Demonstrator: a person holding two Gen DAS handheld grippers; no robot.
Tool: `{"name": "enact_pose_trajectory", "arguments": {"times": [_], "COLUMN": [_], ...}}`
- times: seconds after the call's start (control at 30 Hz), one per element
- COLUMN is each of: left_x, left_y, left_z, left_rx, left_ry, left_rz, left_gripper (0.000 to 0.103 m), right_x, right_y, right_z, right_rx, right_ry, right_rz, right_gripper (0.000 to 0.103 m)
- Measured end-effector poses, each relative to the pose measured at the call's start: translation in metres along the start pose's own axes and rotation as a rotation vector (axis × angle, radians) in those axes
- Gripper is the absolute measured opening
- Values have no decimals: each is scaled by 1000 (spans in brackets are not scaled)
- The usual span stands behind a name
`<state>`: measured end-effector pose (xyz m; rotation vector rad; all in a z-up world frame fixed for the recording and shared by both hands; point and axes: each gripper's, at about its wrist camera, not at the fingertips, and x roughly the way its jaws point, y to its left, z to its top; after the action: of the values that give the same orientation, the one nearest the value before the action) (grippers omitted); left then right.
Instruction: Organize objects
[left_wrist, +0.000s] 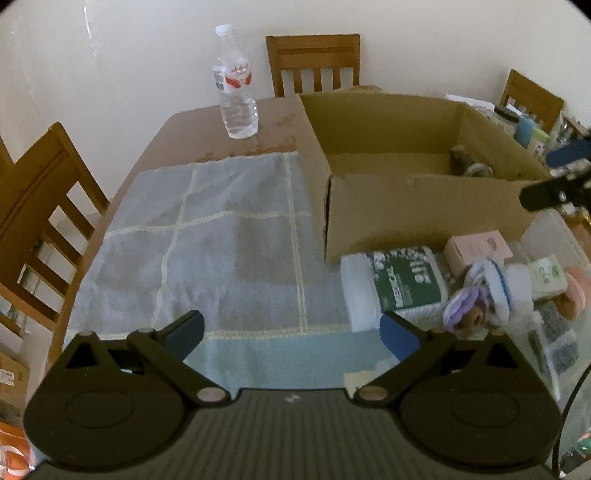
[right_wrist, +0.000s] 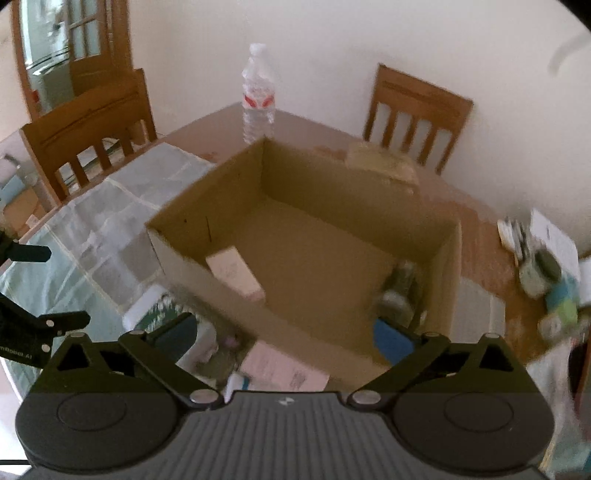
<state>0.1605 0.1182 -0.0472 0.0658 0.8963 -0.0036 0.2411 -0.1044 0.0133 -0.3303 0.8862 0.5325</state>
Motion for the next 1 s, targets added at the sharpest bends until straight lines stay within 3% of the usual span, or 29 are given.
{"name": "enact_pose_trajectory", "arguments": {"times": [0.33,0.67,1.0], "left_x": [-22,-59,-58], "left_y": [-3,-17,-7], "left_z": [-30,-68,-83], "left_rx": [-71,-74,9], "left_ry": [8,40,41], "left_rz": [26,62,-21], "left_gripper": [101,101,101], "right_x": [-19,-50,-55], "right_y": [11,33,71], "right_z": [-56,-120,-162], "right_rx": [66,110,199], "right_ry": [8,27,87], "right_rz": [-46,-24,-10], "right_gripper": [103,103,103]}}
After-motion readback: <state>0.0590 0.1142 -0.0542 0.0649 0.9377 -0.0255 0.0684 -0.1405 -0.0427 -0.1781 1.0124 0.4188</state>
